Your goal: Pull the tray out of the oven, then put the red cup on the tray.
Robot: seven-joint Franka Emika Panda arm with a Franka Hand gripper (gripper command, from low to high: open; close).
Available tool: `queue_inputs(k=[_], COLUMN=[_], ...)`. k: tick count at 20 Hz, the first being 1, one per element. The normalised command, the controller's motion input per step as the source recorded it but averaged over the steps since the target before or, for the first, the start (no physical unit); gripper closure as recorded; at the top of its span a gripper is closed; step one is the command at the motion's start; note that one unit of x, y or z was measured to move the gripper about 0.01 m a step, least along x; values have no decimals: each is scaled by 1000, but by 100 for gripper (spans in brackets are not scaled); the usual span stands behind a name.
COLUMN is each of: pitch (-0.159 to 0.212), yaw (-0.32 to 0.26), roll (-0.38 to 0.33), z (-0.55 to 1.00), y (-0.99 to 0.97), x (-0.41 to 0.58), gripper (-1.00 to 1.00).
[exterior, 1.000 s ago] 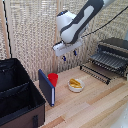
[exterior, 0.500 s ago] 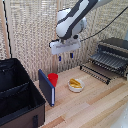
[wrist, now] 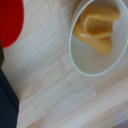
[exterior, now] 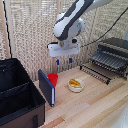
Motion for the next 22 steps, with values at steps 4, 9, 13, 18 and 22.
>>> queue_inputs(k=[4, 9, 13, 18, 22], pitch=[37, 54, 40, 7, 0], yaw=[-123, -64, -74, -62, -42], roll=[40, 36, 48, 62, 69], z=[-209, -223, -265, -199, -99], y=[121, 71, 144, 149, 146], x=[184, 207, 200, 102, 58], gripper=[-100, -100, -100, -100, 100])
